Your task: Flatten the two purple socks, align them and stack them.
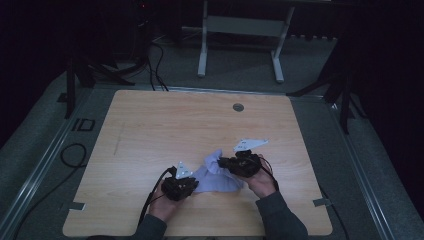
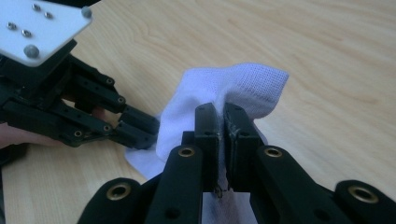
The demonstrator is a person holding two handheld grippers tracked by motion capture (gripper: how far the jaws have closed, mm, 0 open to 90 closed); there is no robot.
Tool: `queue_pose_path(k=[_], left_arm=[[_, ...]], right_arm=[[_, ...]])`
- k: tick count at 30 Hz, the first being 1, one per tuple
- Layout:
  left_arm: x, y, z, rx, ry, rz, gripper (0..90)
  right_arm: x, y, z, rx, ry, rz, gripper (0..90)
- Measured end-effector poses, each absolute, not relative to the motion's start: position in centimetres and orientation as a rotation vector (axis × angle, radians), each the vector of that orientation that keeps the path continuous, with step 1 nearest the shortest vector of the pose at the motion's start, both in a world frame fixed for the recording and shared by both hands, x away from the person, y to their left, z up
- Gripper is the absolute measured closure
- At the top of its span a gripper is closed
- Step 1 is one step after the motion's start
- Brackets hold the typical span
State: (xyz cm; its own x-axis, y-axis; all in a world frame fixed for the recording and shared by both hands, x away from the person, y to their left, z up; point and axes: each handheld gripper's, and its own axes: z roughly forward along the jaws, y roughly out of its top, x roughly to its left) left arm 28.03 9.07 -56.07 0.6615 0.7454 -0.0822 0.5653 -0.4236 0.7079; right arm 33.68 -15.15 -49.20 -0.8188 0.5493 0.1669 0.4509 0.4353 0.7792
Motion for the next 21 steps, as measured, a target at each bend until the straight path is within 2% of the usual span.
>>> queue_pose_path(k=[8,15,21], left_arm=[[28.0,9.1,-56.1,2.134,1.011,0.309,75.4],[27.6,10.1,-55.2,2.034,1.038,0.339,74.9],[28.0,11.4,-55.3,2.033,1.102,0.304,87.1]], right_arm=[[33.5,-13.8,-50.5,0.875,2.642,1.344,84.7],[33.6,-13.1,-51.6,0.881,2.691,1.343,84.6],[33.6,-12.7,-51.8,0.874,2.712,1.336,84.6]])
